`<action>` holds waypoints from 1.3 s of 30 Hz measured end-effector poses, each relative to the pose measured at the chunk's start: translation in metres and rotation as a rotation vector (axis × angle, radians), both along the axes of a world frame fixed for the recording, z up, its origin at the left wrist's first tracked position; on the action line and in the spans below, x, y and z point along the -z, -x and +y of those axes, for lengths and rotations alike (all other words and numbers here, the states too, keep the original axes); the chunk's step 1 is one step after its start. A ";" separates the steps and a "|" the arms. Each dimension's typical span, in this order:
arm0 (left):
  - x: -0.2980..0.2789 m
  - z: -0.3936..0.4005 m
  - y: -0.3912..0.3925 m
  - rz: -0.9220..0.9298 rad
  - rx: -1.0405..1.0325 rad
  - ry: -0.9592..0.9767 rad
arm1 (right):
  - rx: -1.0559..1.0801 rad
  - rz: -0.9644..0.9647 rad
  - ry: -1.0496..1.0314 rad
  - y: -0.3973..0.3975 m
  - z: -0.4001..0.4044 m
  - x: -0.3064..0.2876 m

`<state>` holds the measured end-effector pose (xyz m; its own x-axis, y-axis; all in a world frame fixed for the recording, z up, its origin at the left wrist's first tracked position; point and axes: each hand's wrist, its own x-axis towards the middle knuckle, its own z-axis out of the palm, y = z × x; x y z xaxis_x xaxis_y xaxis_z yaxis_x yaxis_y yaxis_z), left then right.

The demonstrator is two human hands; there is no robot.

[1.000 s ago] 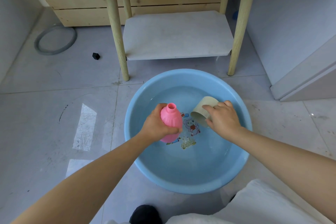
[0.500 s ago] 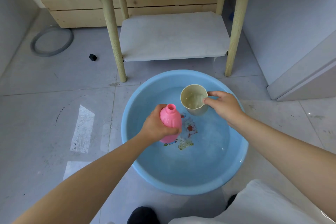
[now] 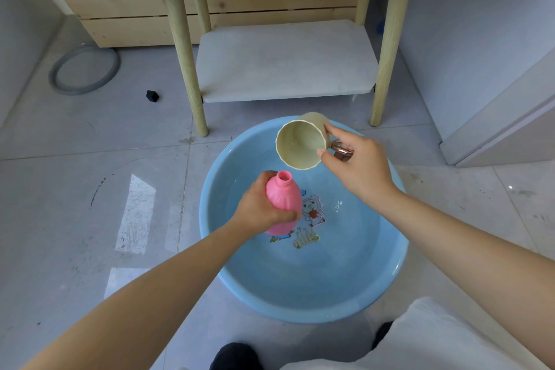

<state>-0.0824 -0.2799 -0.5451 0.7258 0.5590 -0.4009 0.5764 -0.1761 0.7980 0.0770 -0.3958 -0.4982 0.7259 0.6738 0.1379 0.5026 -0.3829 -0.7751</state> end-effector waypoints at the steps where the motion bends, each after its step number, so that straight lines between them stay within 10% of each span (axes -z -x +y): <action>1: 0.000 0.000 0.000 -0.001 0.001 0.001 | -0.011 -0.054 -0.008 0.001 0.000 0.000; 39: 0.000 -0.002 0.000 0.009 0.010 -0.012 | -0.118 -0.514 -0.163 0.008 0.003 0.003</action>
